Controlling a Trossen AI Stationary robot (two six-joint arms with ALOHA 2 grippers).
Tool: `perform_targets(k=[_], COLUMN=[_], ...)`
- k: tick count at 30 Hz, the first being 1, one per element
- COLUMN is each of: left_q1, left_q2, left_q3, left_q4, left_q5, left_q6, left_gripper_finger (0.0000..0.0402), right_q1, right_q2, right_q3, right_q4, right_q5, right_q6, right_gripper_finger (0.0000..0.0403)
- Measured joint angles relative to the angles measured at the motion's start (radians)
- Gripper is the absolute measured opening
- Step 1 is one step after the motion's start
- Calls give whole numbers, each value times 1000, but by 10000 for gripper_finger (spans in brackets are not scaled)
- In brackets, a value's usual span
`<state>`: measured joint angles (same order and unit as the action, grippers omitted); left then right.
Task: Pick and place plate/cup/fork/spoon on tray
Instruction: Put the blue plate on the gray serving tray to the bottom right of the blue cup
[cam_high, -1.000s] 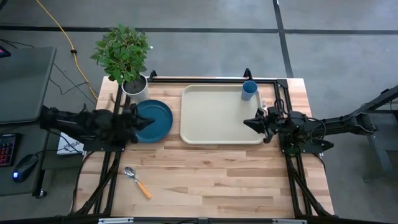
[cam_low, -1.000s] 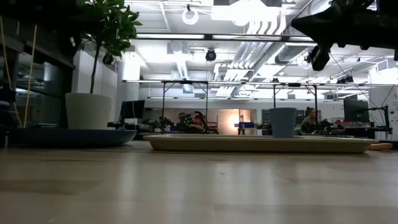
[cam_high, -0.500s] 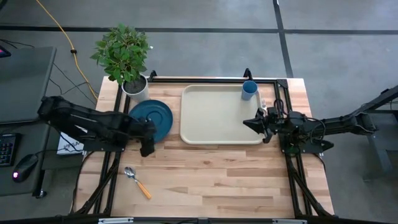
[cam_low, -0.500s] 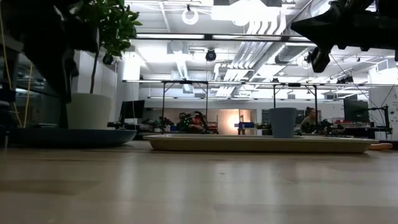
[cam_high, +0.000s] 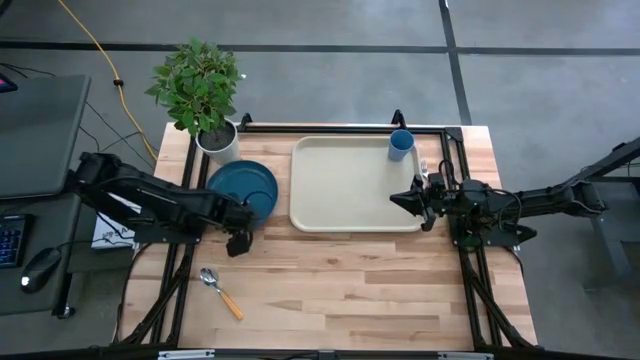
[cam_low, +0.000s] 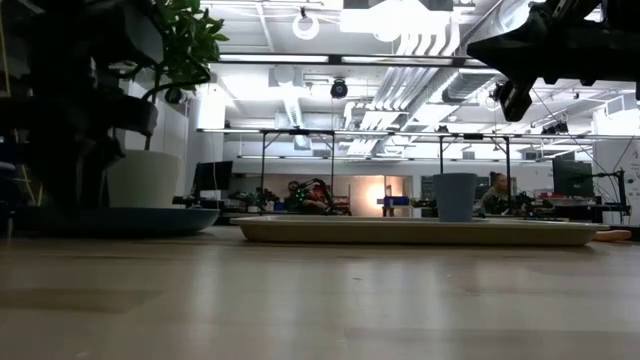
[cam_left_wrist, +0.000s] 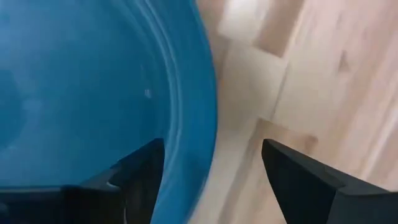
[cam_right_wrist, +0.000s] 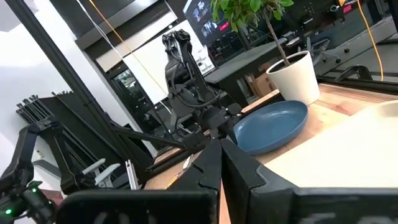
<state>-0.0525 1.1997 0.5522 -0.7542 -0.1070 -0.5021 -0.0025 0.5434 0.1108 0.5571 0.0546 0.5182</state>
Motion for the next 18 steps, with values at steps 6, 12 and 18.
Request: perform_targets(k=[6,12,18], left_q1=[1,0,2], left_q2=[90,175,165], left_q3=[0,13,57], left_q4=[8,17,7], left_q5=[-44,-31,-47], left_q6=[-98,-120,-121], left_gripper_finger=[253,221,34], right_q1=[0,0,0], right_q2=[0,0,0], right_q3=[0,0,0], right_q4=[0,0,0], right_q5=[-2,-2,-2], right_q6=[-1,-2,2], right_gripper_finger=[0,0,0])
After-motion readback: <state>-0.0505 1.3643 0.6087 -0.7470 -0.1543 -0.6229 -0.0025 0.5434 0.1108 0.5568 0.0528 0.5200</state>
